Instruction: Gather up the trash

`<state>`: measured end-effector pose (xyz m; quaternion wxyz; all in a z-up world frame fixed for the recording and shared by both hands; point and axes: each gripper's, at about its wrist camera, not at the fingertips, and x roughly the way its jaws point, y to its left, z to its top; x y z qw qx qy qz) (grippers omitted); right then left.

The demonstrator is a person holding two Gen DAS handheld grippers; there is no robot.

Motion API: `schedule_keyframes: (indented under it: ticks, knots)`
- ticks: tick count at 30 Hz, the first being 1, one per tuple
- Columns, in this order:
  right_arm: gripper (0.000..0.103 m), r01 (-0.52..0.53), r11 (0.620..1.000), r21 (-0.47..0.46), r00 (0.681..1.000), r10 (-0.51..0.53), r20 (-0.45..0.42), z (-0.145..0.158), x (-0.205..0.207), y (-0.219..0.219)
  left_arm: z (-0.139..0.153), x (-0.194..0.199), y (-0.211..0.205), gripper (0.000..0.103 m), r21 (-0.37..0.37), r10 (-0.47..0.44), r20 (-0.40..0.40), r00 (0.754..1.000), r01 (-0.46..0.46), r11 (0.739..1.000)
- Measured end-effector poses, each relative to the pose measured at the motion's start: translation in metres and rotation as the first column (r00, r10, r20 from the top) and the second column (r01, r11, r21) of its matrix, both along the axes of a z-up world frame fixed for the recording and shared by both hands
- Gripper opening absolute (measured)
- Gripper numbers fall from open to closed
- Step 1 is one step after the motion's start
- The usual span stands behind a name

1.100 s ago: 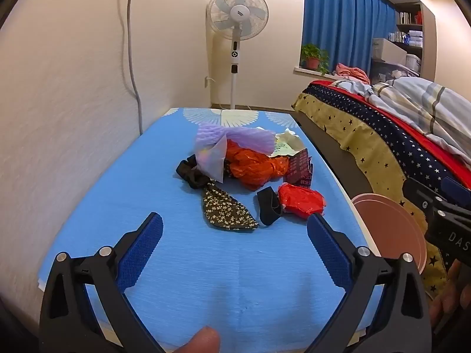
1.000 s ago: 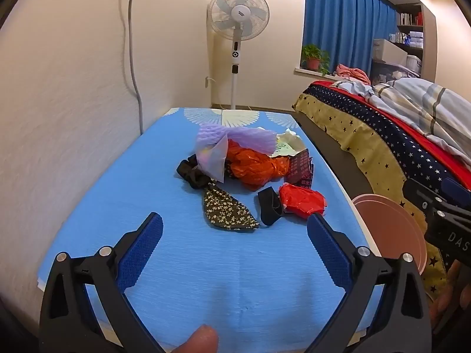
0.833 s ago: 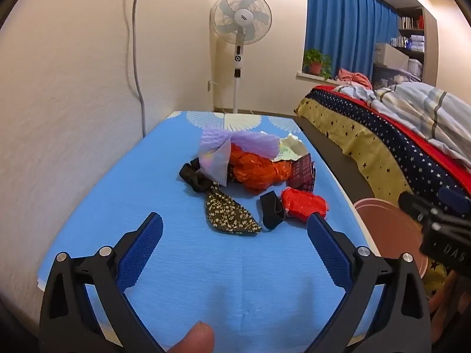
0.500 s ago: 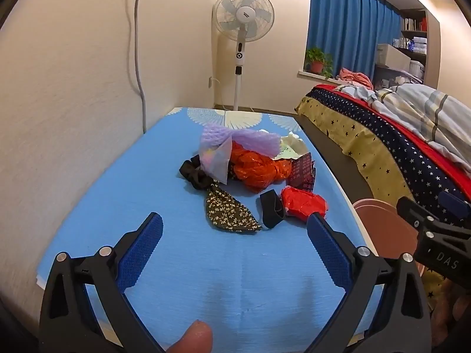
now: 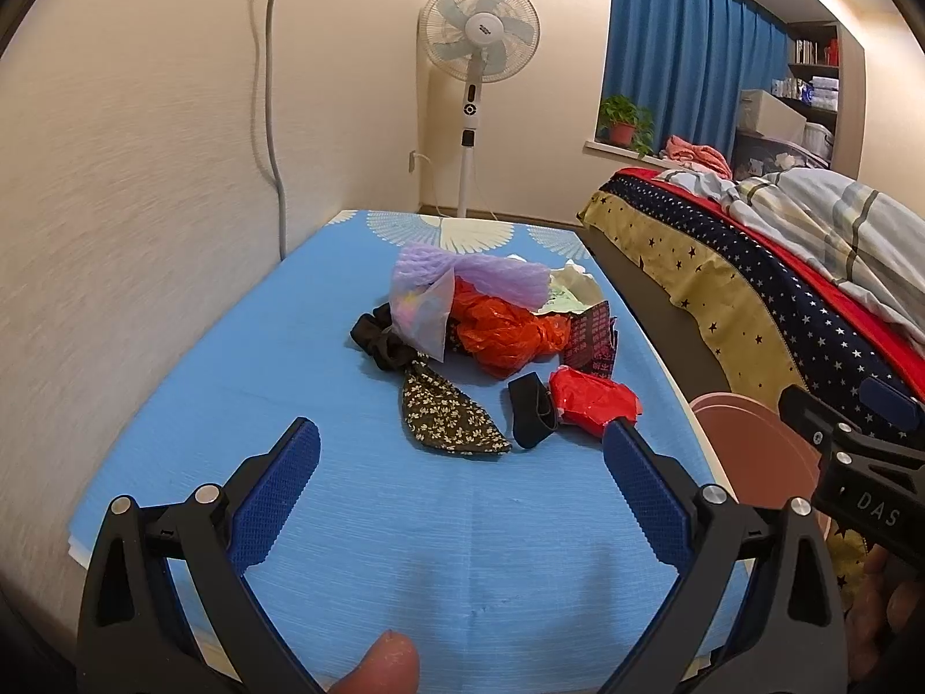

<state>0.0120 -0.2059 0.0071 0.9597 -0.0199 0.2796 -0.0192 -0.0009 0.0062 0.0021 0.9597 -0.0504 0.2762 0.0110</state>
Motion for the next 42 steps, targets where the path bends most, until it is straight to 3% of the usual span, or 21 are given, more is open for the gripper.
schedule_keyframes:
  ticks: [42]
  knots:
    - [0.096, 0.002, 1.0, -0.001, 1.0, -0.002, 0.002, 0.0023, -0.0008, 0.0013, -0.0003, -0.0025, -0.0029, 0.095, -0.001, -0.003, 0.001, 1.0, 0.003, 1.0]
